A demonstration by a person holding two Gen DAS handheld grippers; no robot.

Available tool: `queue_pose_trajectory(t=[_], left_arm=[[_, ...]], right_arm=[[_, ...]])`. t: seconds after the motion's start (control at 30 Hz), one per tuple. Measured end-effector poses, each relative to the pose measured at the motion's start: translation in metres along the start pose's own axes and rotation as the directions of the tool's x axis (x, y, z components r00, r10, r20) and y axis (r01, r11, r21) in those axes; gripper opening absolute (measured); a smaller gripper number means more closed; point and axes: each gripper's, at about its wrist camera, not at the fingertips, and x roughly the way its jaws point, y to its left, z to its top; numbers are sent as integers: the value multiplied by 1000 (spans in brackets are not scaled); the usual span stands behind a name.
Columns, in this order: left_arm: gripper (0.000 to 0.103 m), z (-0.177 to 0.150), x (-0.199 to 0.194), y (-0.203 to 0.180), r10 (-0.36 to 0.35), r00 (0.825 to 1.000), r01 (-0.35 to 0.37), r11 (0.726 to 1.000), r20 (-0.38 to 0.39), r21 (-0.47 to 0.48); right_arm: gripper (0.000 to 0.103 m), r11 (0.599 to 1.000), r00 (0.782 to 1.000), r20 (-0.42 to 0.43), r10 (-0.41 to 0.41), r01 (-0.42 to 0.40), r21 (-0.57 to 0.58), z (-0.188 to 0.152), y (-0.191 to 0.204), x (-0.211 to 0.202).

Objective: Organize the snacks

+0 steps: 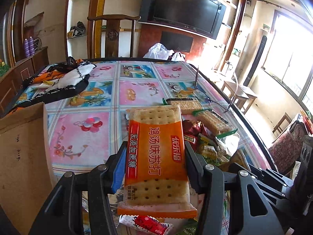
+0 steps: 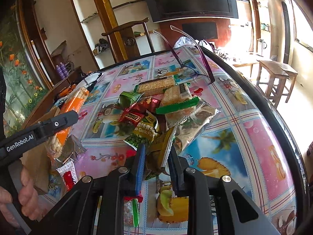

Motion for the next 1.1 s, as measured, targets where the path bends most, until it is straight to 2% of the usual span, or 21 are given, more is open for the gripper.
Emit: queue_pose_trajectory(t=[0.27, 0.4, 0.53, 0.6, 0.63, 0.7, 0.83, 1.1], left_arm=[[52, 3, -2, 13, 11, 1000, -11, 999, 5, -30], [52, 4, -1, 17, 4, 1000, -4, 999, -3, -41], [52, 3, -1, 17, 3, 1000, -3, 999, -4, -40], [52, 3, -1, 17, 3, 1000, -3, 999, -2, -41], [52, 3, -1, 18, 2, 1000, -2, 999, -1, -41], [52, 3, -2, 19, 3, 1000, -3, 999, 4, -41], [52, 5, -7, 27, 8, 1000, -7, 998, 18, -58], [53, 9, -19, 50, 27, 999, -22, 994, 39, -108]], right_arm=[[24, 1000, 1000, 4, 16, -16, 1, 1, 1, 0], [24, 999, 998, -52, 21, -23, -23, -2, 5, 12], [26, 999, 998, -55, -3, 1, -41, -4, 7, 18], [18, 999, 998, -63, 0, -3, -48, -6, 8, 21], [15, 998, 998, -56, 0, -3, -56, -6, 9, 20], [14, 996, 1000, -24, -17, 15, -91, -7, 14, 16], [13, 997, 999, 47, -23, 27, -78, -3, 11, 4], [14, 999, 992, 122, 31, -27, -33, 3, 6, -14]])
